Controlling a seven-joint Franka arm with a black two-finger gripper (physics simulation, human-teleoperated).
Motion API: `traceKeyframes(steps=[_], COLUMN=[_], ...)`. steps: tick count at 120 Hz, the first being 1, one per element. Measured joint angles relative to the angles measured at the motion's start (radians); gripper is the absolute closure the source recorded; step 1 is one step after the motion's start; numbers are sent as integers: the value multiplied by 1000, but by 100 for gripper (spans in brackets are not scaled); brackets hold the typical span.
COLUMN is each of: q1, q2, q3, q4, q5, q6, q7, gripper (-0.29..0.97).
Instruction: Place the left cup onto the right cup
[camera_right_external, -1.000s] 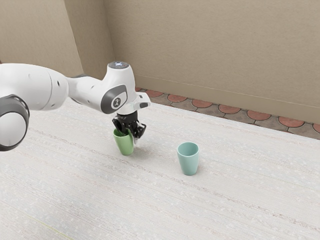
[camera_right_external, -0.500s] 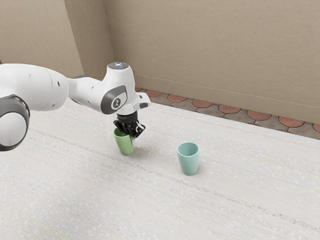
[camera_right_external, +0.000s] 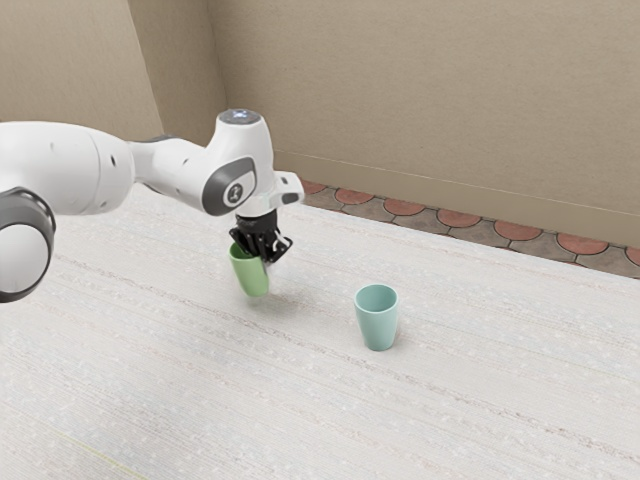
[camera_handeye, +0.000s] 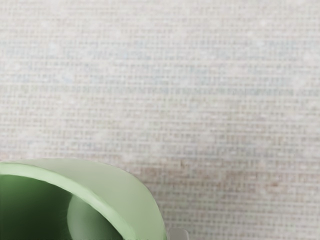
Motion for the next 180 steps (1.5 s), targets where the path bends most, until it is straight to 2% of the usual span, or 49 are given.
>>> traceKeyframes(steps=[88,133,180], q1=[-14,-97,-160], q2=[11,67,114], q3=[-181,-189,-194], q4=[215,365,429], q5=[84,98,104], q6=[-242,-358,-406], q7=[-92,-147,-207], gripper=[78,78,78])
